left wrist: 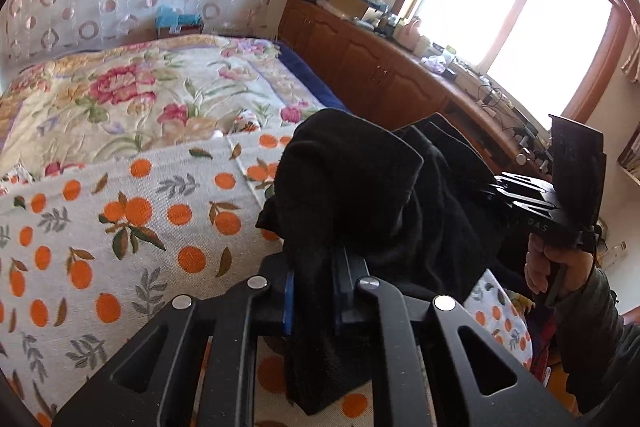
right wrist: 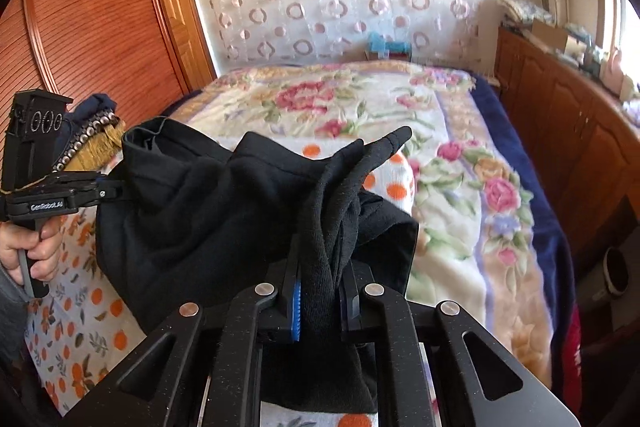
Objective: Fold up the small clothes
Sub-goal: 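Lift the folded shirt with both grippers and carry it toward the clothes stack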
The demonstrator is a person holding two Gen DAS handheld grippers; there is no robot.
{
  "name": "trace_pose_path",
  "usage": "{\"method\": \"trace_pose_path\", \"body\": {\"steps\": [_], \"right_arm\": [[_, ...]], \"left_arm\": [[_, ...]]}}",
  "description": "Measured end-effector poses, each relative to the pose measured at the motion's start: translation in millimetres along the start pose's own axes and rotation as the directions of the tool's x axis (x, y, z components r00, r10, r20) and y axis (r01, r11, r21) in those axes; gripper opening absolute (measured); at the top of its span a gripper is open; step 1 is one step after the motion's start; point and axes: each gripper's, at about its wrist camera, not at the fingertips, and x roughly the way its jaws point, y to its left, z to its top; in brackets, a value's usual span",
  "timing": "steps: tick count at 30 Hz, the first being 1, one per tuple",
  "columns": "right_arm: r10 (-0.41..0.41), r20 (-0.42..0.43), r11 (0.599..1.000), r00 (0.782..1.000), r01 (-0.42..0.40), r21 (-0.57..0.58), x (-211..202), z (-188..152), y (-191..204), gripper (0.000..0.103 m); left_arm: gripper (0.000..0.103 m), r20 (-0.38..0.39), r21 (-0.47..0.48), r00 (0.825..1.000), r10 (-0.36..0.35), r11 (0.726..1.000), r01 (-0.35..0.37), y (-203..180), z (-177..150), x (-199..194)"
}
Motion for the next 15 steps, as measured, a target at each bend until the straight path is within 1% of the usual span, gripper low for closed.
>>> {"method": "trace_pose_path", "body": {"steps": [3, 5, 9, 12, 15], "right_arm": [[-0.003, 0.023, 0.999, 1.000, 0.003, -0.033, -9.9, 2.5, 15.0, 0.012], [-0.005, 0.039, 0.998, 0.999, 0.007, -0.063, -14.8, 3.6, 23.8, 0.012], [0.017, 0.071, 0.994, 0.997, -0.009, -0.109, -20.6, 15.2, 45.1, 0.012], [0.044, 0.096, 0.987, 0.994, -0.029, -0.155, -20.1, 30.4, 67.2, 0.012], [0.094, 0.120, 0.976, 0.988, -0.067, -0.208, -15.0, 49.2, 95.8, 0.012]], "left_arm": [[0.014, 0.042, 0.028, 0.999, 0.009, 1.000, -0.011, -6.6, 1.4, -22.7], [0.014, 0.063, 0.032, 0.998, 0.010, 0.999, -0.012, -5.3, 1.6, -35.9], [0.014, 0.115, 0.034, 0.993, 0.028, 0.999, -0.032, 2.4, 0.6, -68.8], [0.014, 0.164, 0.021, 0.985, 0.054, 0.998, -0.059, 14.5, -0.7, -101.0], [0.014, 0.219, -0.002, 0.971, 0.098, 0.995, -0.100, 34.1, -3.7, -137.7]]}}
